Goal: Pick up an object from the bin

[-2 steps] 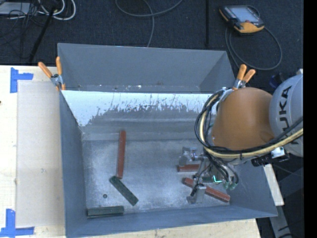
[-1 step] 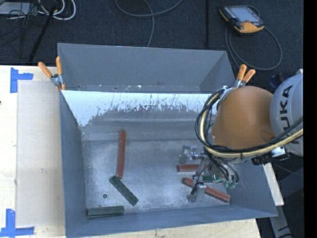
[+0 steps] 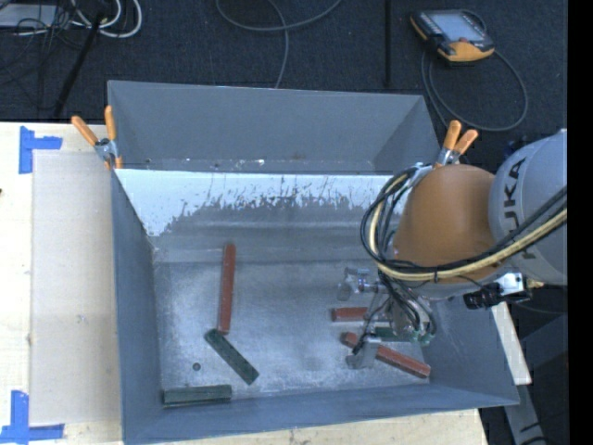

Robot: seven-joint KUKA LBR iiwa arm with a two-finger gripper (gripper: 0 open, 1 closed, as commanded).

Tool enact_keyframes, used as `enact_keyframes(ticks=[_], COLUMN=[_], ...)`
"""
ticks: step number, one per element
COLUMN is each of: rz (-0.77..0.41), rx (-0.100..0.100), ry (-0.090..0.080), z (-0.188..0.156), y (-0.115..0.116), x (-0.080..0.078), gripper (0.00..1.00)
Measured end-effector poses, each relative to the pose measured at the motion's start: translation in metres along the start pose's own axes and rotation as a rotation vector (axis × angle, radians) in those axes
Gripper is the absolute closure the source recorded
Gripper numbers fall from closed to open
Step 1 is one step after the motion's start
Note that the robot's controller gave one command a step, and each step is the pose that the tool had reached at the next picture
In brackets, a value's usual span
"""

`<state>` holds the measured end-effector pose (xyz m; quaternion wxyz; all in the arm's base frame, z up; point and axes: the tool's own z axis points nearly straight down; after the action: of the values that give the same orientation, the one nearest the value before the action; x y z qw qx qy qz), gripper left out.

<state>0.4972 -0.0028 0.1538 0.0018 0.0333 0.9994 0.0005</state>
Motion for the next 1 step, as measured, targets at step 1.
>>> enact_keyframes(ticks=[1], rz=[0.141], rx=[0.001], ry=[0.003], z=[0.06], y=[-0.0324], x=[-0.0066], gripper=[0.0])
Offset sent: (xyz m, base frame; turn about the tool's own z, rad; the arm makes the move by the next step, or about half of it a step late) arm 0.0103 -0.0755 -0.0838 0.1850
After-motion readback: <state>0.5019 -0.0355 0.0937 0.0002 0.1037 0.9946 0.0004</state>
